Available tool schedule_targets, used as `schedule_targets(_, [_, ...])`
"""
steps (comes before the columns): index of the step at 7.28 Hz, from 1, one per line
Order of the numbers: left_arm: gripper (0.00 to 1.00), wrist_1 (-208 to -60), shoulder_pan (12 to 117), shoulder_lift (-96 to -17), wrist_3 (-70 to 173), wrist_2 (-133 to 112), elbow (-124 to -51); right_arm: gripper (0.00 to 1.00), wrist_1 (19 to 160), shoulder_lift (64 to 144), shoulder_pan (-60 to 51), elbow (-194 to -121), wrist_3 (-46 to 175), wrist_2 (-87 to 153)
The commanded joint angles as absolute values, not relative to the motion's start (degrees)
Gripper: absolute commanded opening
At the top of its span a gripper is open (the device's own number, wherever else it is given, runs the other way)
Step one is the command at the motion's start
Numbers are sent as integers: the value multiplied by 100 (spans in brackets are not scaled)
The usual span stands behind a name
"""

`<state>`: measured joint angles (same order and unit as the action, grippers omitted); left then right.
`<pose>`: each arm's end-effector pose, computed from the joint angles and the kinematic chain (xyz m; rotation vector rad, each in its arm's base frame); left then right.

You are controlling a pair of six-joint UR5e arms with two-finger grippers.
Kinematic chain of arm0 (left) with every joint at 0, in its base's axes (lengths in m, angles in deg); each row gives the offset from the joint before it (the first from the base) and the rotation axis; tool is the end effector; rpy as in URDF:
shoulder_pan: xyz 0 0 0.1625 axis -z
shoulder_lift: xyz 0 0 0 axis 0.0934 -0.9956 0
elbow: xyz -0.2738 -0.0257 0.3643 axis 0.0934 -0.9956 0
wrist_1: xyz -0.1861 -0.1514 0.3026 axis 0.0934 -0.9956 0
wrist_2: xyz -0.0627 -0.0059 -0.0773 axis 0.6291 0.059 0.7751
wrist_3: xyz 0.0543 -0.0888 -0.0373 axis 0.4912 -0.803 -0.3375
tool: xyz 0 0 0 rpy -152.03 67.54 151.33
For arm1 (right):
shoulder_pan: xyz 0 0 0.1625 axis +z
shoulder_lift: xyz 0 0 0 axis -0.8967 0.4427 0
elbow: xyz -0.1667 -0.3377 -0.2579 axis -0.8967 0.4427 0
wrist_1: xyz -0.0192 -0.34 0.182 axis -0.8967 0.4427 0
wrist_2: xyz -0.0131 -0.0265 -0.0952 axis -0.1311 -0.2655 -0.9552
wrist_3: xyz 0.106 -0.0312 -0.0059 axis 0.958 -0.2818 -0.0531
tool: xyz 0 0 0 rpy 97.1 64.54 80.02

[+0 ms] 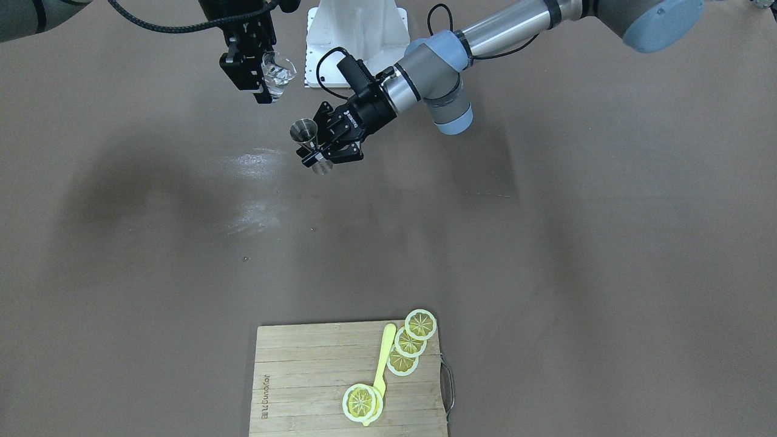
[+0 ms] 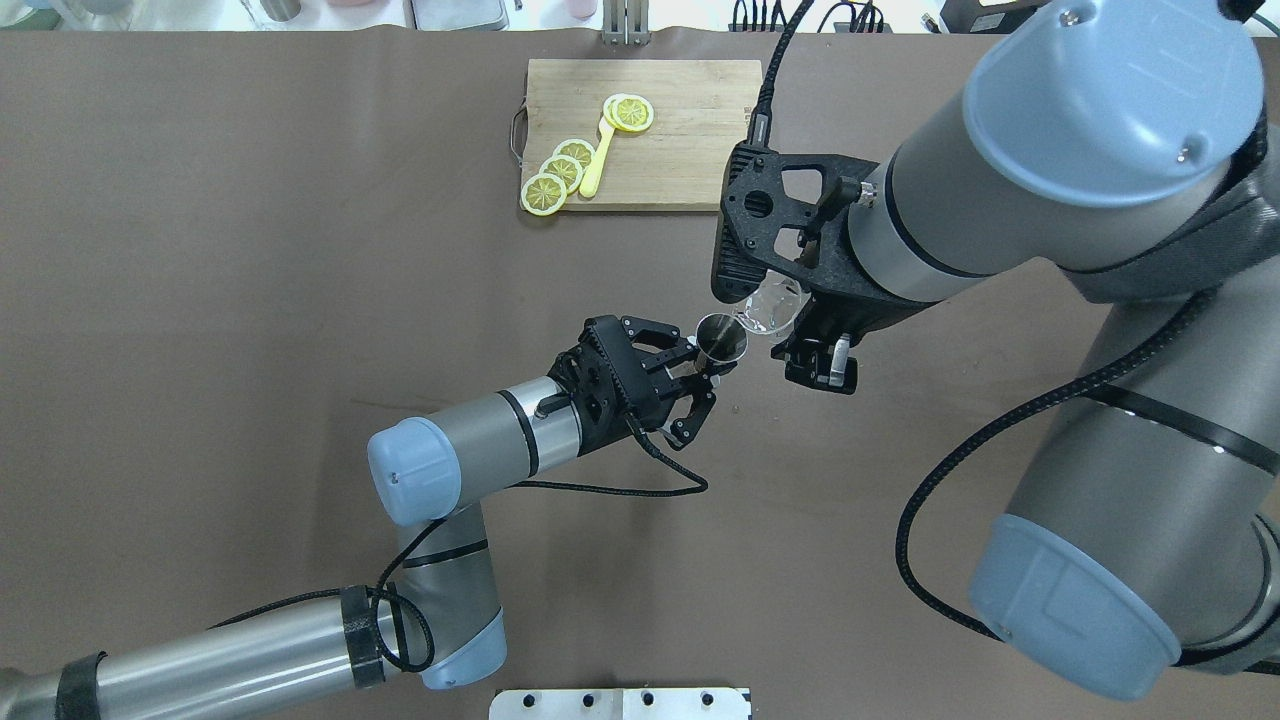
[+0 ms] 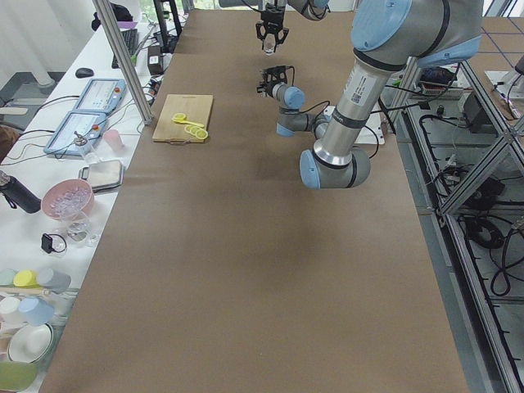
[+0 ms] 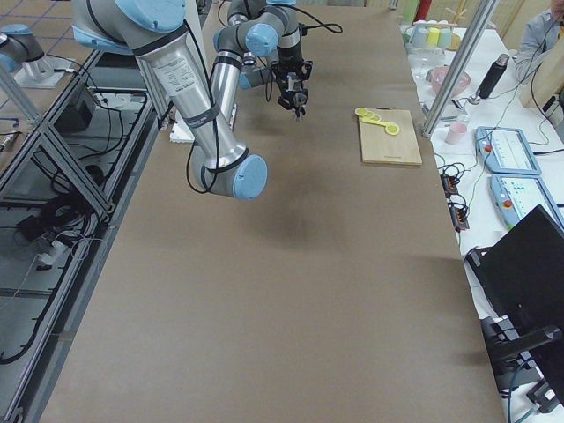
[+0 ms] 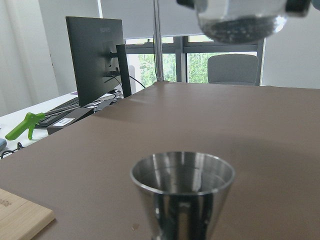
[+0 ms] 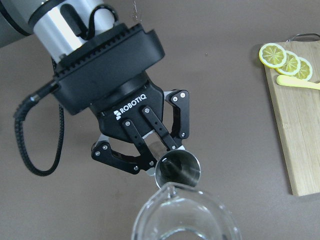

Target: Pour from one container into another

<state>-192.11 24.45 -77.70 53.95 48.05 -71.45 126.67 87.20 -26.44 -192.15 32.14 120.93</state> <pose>0.6034 -0.3696 0.2198 1.5358 1.2137 0.5184 -0.3520 -0.3866 0.1639 0.7838 -0.6433 -1.2568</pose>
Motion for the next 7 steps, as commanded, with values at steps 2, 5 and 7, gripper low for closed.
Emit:
schedule_targets(2, [0,-19215,2496,-7687,5568,4734,-7298,0,11589,9405,-2392,-19209,3202,12362])
schedule_targets(5, [0,-19215,3091,-6926,5542,4778,-8235,0,10044,10311,-1971,-18990,3184,12853])
schedule_targets(7, [0,-19197,3216,-6703,5550,4778,-8344,0,8910,10760,-1593,-18499,3175,13284])
